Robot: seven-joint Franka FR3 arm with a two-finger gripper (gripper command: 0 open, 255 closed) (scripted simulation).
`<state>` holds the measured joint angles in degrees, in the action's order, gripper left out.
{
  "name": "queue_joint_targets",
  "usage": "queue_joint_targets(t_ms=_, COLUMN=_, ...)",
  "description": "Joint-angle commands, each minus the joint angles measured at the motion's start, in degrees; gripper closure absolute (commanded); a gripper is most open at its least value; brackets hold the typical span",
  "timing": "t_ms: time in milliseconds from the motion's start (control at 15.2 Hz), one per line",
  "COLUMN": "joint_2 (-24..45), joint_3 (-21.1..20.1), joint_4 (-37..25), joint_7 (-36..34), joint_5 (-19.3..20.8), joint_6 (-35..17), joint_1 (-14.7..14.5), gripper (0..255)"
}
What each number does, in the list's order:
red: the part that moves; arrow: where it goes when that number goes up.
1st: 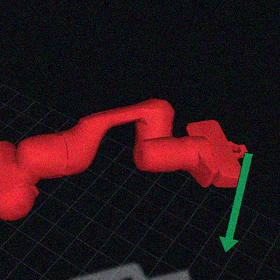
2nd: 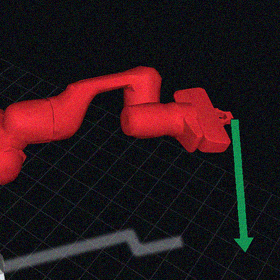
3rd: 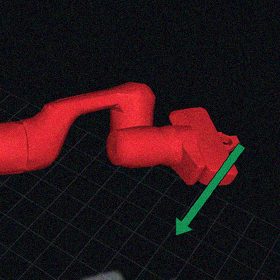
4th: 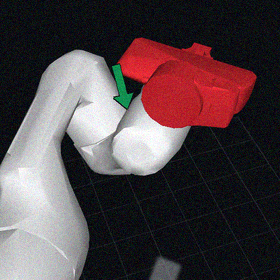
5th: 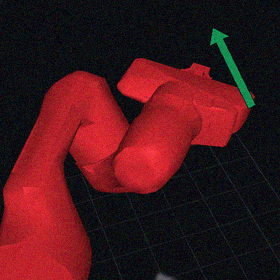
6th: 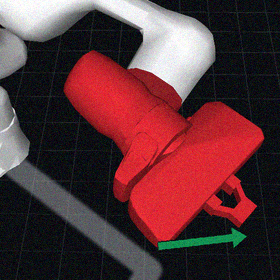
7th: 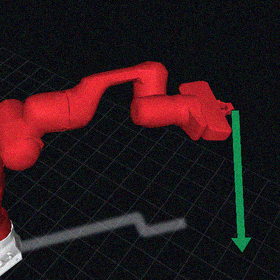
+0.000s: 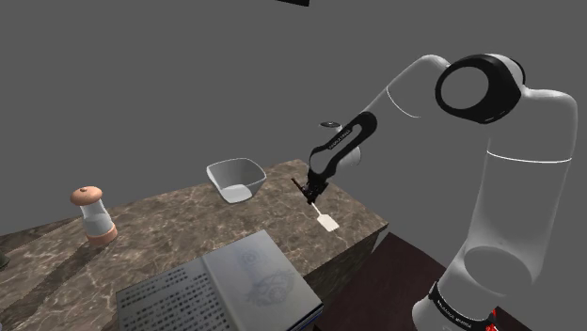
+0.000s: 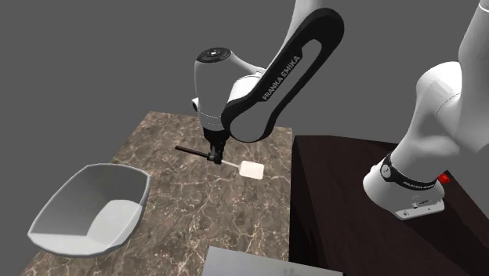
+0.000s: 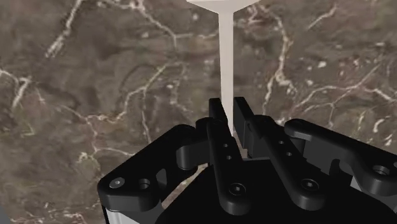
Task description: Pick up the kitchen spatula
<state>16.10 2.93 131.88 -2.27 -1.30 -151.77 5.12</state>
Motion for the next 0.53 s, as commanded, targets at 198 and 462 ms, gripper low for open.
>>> queue_joint_targets(t_ms=198, joint_2=-3.26, joint_3=0.13, joint_4=-0.2, joint_7=-0.48, joint_5=0.39, joint_6=3.47, joint_1=-0.28, gripper=255)
queue_joint_targets(t_ms=462, joint_2=-5.77, joint_3=0.22, joint_4=-0.55, joint_7=-0.66, joint_5=0.66, joint_6=6.33, joint_1=-0.34, gripper=255)
